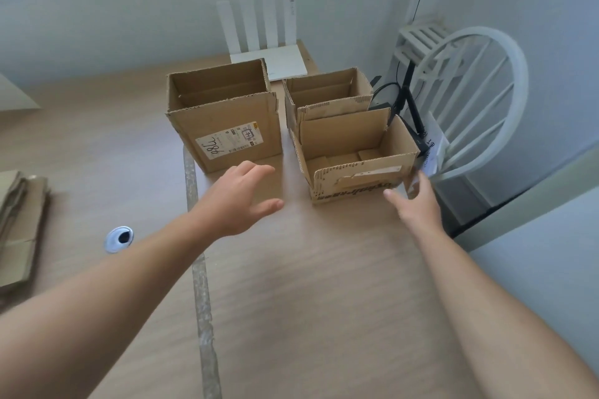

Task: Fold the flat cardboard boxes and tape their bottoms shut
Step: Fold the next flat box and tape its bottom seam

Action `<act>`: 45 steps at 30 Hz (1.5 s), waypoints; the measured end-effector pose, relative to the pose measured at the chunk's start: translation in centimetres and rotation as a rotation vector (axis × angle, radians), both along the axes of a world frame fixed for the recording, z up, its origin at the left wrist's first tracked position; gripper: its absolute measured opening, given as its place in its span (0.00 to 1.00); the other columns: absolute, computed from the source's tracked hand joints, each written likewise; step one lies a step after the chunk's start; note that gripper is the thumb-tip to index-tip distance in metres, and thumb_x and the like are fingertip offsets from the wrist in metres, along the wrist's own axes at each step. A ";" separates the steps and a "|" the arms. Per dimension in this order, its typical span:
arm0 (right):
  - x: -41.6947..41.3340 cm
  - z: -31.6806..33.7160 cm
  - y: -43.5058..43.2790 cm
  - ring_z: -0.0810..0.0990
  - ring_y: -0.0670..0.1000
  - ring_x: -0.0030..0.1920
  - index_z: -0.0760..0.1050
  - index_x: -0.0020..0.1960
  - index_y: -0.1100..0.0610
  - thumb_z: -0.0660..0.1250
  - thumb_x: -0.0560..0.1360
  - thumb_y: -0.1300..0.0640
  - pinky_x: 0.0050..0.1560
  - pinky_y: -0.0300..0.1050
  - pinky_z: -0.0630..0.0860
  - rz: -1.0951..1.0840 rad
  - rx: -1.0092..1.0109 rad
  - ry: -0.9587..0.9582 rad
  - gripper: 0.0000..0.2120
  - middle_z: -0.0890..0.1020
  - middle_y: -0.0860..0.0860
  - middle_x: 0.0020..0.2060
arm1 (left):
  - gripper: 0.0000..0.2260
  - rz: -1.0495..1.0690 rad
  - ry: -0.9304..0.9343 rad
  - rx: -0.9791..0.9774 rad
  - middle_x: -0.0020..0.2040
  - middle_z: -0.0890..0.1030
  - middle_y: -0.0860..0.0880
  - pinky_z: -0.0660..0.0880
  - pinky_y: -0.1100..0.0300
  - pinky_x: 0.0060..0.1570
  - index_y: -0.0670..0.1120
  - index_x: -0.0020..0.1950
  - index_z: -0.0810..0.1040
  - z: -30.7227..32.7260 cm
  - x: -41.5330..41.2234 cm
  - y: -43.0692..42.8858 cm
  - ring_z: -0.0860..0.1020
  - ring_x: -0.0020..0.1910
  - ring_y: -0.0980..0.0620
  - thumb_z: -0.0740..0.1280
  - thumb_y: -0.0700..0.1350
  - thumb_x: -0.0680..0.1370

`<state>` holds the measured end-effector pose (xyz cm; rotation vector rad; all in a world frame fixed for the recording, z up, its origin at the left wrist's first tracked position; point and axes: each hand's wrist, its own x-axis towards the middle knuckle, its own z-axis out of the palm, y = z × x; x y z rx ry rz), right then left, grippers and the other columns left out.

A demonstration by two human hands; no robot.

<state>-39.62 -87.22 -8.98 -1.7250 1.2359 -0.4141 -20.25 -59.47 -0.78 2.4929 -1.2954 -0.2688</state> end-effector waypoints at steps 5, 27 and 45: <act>-4.0 1.0 6.1 0.69 0.56 0.72 0.64 0.76 0.52 0.69 0.77 0.46 0.69 0.56 0.69 0.079 -0.060 0.132 0.31 0.69 0.53 0.73 | 0.31 -0.003 0.007 0.002 0.69 0.71 0.51 0.70 0.52 0.65 0.51 0.76 0.64 1.2 -2.1 4.1 0.69 0.68 0.50 0.66 0.62 0.77; -2.9 14.4 53.7 0.75 0.59 0.58 0.74 0.63 0.54 0.56 0.82 0.45 0.52 0.51 0.69 0.970 -0.883 0.287 0.17 0.77 0.53 0.58 | 0.20 0.391 -0.206 0.204 0.66 0.73 0.51 0.69 0.53 0.59 0.51 0.69 0.71 6.1 -14.6 47.6 0.71 0.62 0.48 0.60 0.58 0.80; 10.7 15.5 66.1 0.78 0.60 0.50 0.72 0.52 0.55 0.54 0.82 0.46 0.42 0.48 0.66 1.300 -1.045 0.289 0.15 0.78 0.53 0.49 | 0.20 0.751 -0.128 0.335 0.66 0.73 0.50 0.70 0.52 0.60 0.50 0.69 0.70 8.6 -6.8 63.3 0.71 0.63 0.46 0.61 0.54 0.79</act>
